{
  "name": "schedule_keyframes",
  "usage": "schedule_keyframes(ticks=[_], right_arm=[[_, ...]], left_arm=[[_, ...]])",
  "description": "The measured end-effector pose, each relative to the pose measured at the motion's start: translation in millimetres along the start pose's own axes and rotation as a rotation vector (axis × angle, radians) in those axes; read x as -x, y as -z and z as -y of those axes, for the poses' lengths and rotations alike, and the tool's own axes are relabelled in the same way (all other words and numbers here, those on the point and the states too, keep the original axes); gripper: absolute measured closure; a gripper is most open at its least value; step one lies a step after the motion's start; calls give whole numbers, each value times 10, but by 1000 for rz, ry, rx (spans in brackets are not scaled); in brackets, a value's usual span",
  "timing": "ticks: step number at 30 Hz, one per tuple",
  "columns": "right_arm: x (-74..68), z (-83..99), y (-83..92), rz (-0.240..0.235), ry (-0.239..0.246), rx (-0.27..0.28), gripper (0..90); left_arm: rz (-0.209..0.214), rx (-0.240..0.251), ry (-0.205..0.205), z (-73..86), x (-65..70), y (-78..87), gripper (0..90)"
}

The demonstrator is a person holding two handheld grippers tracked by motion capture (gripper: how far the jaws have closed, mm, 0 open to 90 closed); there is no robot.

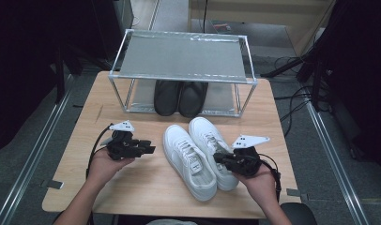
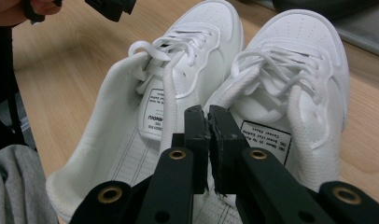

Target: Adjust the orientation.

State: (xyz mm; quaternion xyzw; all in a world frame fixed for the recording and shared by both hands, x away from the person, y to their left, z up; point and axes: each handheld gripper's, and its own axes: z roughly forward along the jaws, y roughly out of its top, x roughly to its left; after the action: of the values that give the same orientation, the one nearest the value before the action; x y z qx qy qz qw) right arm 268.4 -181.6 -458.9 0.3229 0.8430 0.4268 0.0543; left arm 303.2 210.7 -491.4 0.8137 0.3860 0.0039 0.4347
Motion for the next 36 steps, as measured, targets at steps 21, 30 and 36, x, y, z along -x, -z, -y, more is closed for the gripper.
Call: schedule_keyframes(ticks=[21, 30, 36], right_arm=[[-21, -28, -95, 44, 34, 18, 900], [-6, -24, -69, 26, 7, 29, 900], [-44, -25, -7, 6, -32, 57, 781]], left_arm=[[-8, 4, -30, -53, -10, -30, 576], [-2, 10, -25, -51, -34, -6, 551], [-6, 7, -21, -43, -53, 15, 531]])
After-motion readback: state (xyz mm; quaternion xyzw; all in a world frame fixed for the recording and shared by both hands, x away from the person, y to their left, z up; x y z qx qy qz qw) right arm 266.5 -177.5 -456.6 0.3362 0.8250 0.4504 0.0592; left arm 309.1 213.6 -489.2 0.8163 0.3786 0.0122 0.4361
